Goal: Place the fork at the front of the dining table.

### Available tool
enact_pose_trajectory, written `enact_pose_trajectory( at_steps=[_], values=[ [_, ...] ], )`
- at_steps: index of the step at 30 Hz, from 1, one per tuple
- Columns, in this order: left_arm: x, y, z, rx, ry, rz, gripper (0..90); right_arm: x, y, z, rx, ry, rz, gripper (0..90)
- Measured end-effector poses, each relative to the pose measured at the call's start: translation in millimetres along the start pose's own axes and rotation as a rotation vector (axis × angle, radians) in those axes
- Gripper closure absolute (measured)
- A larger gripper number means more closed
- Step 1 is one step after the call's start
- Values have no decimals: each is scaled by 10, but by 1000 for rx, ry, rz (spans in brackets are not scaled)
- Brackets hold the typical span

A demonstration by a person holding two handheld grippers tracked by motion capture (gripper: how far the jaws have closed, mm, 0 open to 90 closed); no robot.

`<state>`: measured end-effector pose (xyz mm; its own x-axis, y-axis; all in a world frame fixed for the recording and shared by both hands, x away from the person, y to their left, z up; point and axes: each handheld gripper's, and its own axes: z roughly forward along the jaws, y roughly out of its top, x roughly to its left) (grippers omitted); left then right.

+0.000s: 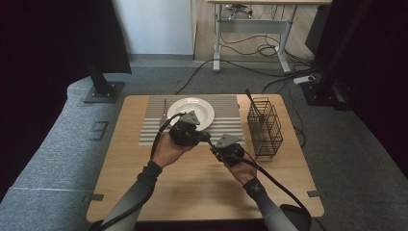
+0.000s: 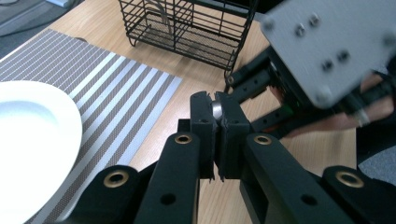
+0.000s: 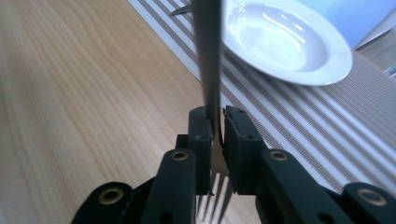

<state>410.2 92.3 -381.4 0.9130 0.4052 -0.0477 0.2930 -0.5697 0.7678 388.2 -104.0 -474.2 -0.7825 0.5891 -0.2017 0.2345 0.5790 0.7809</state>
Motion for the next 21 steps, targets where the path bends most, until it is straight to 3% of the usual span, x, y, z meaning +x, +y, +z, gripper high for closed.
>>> enact_pose_trajectory(
  at_steps=[4, 6, 7, 8, 12, 14, 15, 18, 21],
  values=[
    [9, 24, 9, -29, -1, -5, 866, 47, 8, 4, -21, -16, -31, 845],
    [-11, 17, 30, -58, 26, 13, 824, 37, 3, 0, -39, 13, 7, 847],
    [-11, 17, 30, -58, 26, 13, 759, 33, 1, 1, -42, 23, 14, 848],
    [-19, 11, 35, -65, 36, 18, 759, 33, 1, 1, -42, 23, 14, 848],
    [-45, -60, 29, -97, 93, 27, 556, 35, -6, -3, -36, 41, 29, 848],
    [-46, -125, 15, -109, 106, 22, 375, 18, -14, -11, -24, 35, 35, 849],
    [-46, -164, 10, -109, 111, 14, 375, 18, -14, -11, -24, 35, 35, 849],
    [-83, -337, -1, -106, 157, -4, 226, -27, -26, -30, -24, 25, 48, 848],
    [-135, -559, 8, -97, 173, -29, 131, -81, -39, -53, -22, 15, 56, 848]
  ],
)
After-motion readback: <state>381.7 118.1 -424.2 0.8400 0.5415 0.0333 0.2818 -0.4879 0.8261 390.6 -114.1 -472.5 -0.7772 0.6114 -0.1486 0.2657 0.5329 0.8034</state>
